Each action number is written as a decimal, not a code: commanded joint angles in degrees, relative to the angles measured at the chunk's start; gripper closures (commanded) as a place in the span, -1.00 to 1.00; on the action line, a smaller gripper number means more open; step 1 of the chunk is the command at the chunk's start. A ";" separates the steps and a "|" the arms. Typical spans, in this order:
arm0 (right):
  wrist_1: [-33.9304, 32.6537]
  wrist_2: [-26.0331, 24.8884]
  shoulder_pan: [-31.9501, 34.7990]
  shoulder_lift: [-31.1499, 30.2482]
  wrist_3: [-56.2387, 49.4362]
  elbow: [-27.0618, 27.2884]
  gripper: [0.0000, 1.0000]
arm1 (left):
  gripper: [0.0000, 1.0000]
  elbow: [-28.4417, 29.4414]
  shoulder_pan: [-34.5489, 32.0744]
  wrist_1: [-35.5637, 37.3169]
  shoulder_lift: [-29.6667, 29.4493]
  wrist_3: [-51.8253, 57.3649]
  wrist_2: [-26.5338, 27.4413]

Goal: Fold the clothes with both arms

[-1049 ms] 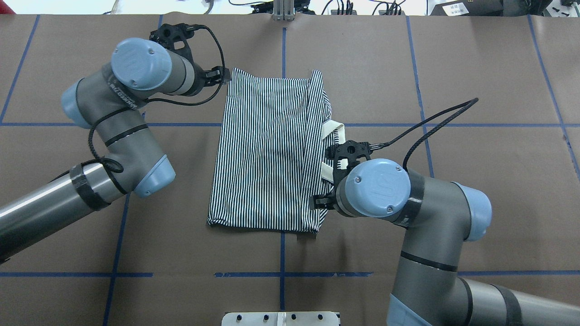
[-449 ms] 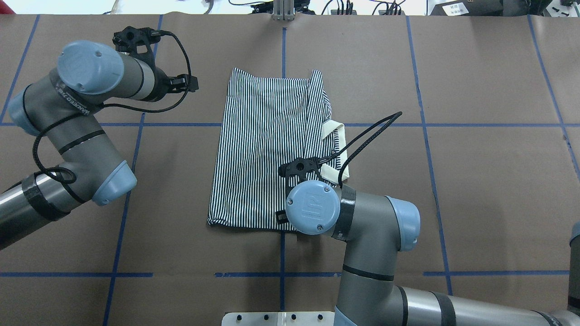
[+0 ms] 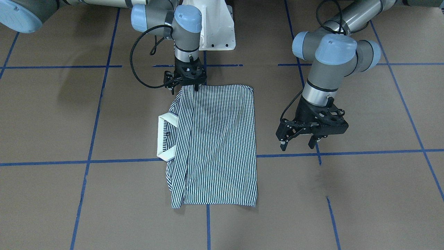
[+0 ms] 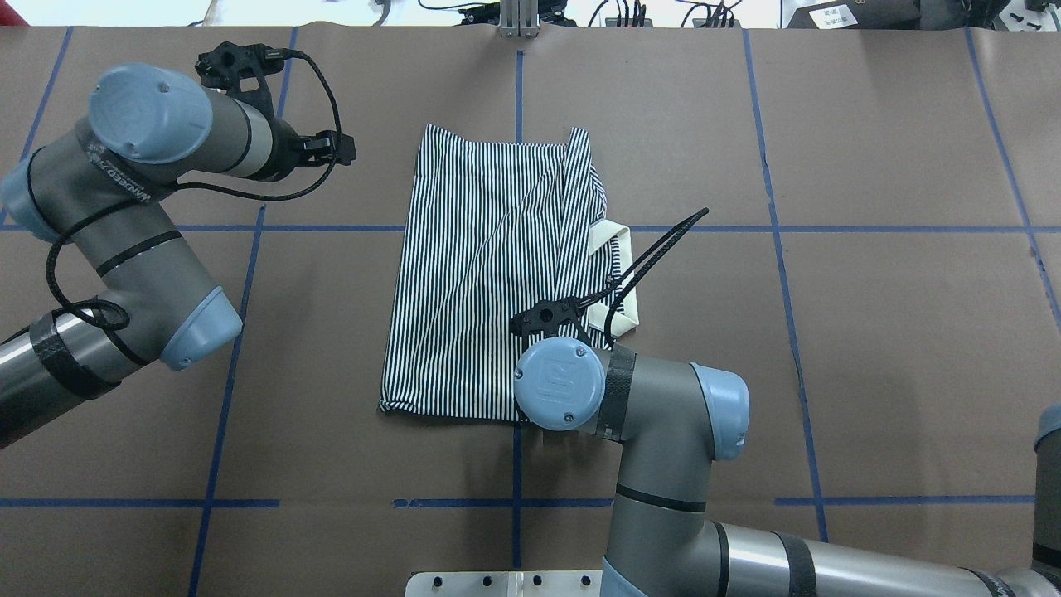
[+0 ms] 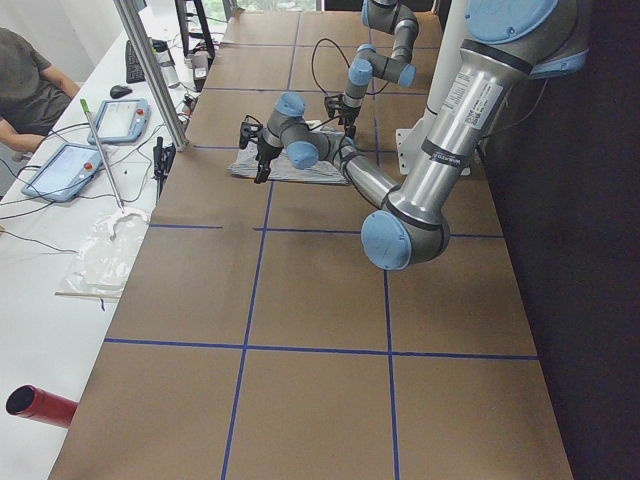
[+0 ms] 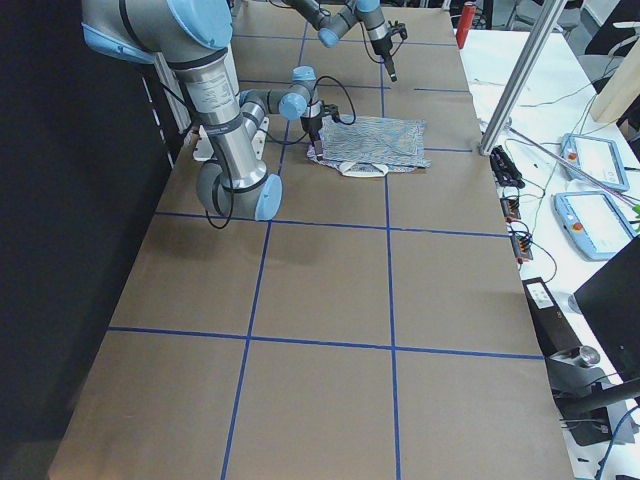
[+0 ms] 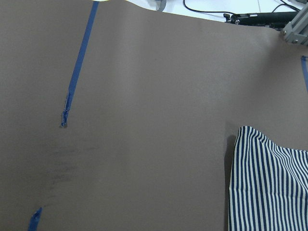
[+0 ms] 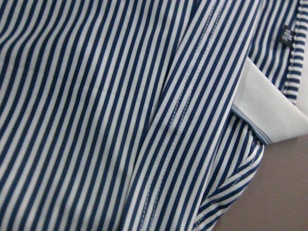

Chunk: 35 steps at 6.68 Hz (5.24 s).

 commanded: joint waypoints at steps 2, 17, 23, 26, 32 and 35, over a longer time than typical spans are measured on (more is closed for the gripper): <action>-3.45 0.28 1.37 -0.42 -1.80 0.66 -1.00 | -1.00 0.16 0.07 -0.03 0.01 -0.96 0.07; 6.02 13.55 6.39 -5.33 2.74 5.05 -0.68 | -1.00 -0.90 -0.81 -0.38 -0.17 -1.14 -0.10; 6.29 15.84 5.34 -5.52 8.91 5.15 0.77 | -1.00 -0.28 -0.99 -1.00 -0.17 -1.14 -0.10; 6.20 16.11 5.77 -5.95 8.74 6.55 1.00 | -1.00 -0.19 -1.60 -0.91 -0.26 -1.14 -0.10; 6.28 15.49 3.49 -10.97 14.72 10.69 -0.99 | -1.00 1.30 -1.52 -1.26 -0.61 -1.32 -0.02; 4.00 14.97 8.31 -8.78 8.96 9.64 -1.00 | -1.00 1.21 -1.60 -1.26 -0.87 -1.23 -0.02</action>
